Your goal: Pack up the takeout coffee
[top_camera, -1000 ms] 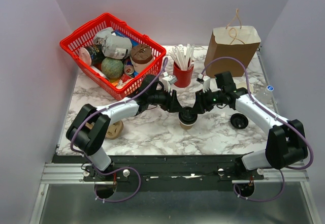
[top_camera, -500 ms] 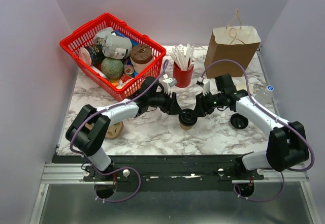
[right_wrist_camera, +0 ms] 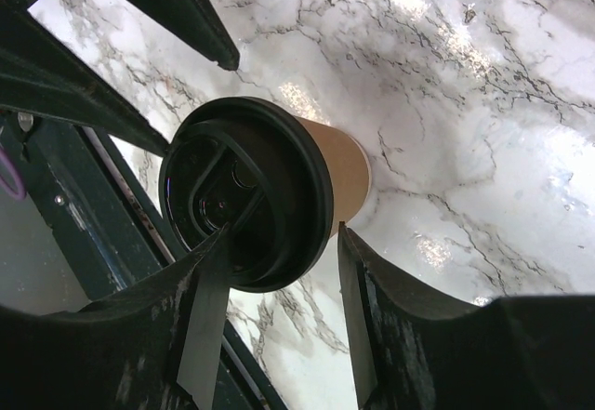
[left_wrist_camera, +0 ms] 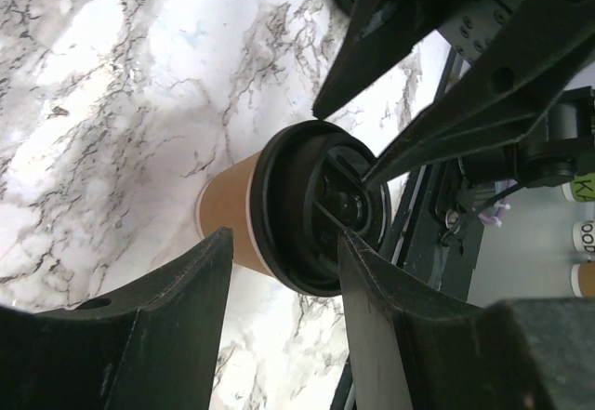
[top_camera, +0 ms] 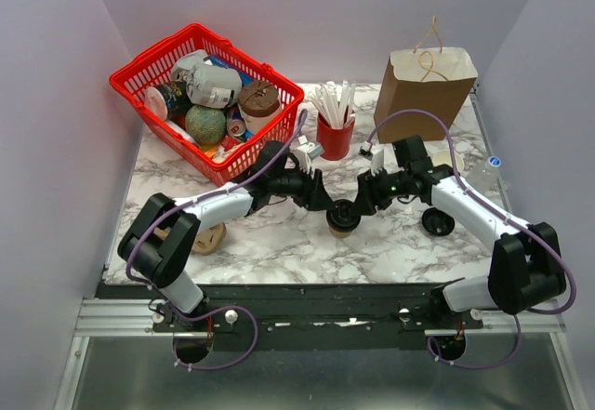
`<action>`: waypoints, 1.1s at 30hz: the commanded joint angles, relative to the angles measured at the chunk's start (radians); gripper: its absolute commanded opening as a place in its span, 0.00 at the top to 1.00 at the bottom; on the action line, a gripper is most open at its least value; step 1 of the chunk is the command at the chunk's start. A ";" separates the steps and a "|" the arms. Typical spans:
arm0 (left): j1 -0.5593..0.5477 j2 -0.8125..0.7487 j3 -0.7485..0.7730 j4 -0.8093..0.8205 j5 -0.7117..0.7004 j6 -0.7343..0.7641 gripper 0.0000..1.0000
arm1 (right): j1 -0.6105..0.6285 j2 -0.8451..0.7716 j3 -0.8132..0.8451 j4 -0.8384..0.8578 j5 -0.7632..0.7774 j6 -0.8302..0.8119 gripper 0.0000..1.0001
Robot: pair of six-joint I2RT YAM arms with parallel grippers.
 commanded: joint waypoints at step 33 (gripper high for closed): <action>0.066 0.021 -0.050 0.084 0.035 -0.071 0.44 | 0.007 0.067 0.079 -0.042 -0.099 -0.042 0.28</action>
